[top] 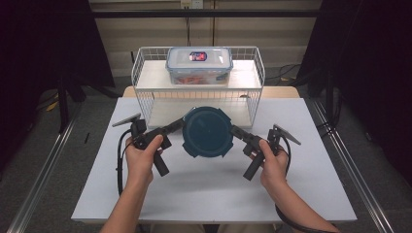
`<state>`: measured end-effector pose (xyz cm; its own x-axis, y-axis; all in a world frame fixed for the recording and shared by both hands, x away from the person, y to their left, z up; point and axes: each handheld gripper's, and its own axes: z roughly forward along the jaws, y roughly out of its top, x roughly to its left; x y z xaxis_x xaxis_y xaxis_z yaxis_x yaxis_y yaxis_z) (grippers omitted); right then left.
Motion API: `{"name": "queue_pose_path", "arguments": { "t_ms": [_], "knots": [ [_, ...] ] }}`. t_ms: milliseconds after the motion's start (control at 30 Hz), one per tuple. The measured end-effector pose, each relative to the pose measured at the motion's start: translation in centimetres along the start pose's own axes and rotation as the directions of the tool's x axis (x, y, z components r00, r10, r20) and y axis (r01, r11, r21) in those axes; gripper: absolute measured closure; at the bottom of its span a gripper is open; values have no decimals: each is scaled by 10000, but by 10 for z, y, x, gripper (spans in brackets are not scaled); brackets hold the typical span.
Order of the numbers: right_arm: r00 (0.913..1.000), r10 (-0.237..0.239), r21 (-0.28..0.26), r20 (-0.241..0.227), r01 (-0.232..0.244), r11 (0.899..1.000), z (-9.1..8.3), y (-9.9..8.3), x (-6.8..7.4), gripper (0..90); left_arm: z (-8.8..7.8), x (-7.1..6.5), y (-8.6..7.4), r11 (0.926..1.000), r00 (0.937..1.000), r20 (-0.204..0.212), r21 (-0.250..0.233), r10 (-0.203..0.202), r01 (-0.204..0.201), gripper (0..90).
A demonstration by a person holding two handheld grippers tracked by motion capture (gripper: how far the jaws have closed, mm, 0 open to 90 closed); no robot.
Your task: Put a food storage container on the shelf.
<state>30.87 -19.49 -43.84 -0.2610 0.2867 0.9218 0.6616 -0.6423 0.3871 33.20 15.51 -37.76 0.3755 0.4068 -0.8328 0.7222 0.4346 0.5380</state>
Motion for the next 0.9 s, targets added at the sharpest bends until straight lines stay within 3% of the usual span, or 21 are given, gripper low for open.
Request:
{"name": "queue_pose_path", "arguments": {
  "t_ms": [433, 667, 900],
  "knots": [
    [9991, -287, -432, -322, 273, 9987, 6, 16, 31, 752, -1, -32, 25, 9996, 9995, 225, -161, 220, -217, 769],
    [9970, -665, -517, -394, 644, 9966, 9, 28, 50, 752, -2, -46, 36, 9986, 9984, 404, -374, 396, -381, 769],
    [9951, -884, -637, -442, 855, 9943, 13, 40, 66, 752, 0, -60, 50, 9977, 9980, 543, -612, 324, -291, 770]
  ]
}}
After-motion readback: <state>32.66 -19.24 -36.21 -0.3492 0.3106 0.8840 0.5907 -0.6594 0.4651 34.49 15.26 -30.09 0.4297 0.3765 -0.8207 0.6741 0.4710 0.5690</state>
